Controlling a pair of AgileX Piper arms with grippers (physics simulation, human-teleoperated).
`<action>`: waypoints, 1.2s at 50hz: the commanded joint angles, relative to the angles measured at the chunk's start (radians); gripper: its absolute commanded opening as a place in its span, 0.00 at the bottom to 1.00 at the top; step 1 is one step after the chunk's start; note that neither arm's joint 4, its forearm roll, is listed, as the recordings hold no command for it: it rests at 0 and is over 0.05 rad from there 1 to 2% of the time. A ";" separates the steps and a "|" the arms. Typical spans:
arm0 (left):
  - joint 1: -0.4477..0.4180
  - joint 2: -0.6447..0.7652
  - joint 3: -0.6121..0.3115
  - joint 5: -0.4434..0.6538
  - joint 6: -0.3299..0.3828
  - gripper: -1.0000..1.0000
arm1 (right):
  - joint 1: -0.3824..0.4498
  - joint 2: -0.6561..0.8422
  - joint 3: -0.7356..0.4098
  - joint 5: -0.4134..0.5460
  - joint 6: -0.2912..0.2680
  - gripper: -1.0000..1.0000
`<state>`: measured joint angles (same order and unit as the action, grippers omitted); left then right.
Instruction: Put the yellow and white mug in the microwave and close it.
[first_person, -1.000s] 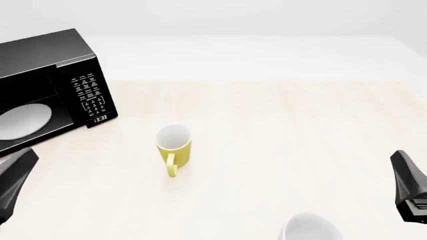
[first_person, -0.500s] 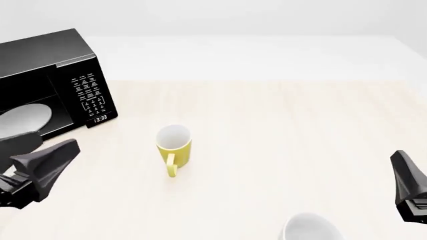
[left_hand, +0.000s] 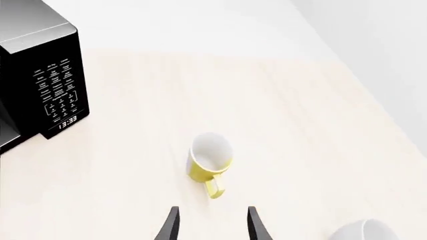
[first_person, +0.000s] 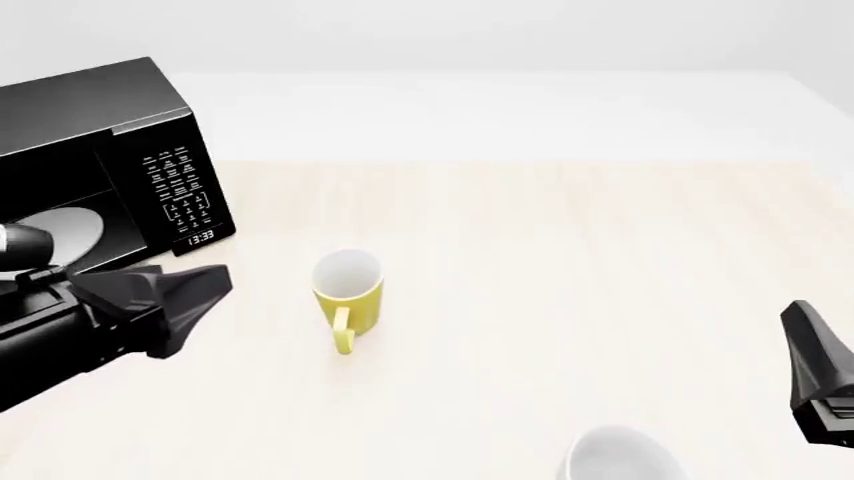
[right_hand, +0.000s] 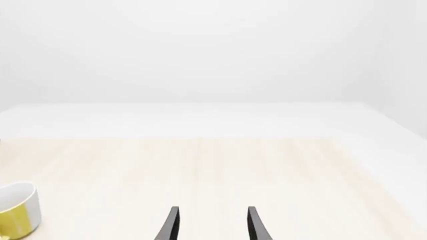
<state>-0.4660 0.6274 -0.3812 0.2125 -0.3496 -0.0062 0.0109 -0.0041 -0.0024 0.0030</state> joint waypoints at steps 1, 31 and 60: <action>0.000 0.111 -0.001 -0.075 -0.028 1.00 | 0.000 0.000 0.000 0.000 0.000 1.00; -0.042 0.408 0.010 -0.299 -0.024 1.00 | 0.000 0.000 0.000 0.000 -0.001 1.00; -0.055 0.613 -0.009 -0.452 -0.049 1.00 | 0.001 0.000 0.000 0.000 -0.002 1.00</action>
<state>-0.5154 1.1744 -0.3850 -0.1928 -0.3875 -0.0059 0.0112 -0.0041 -0.0025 0.0020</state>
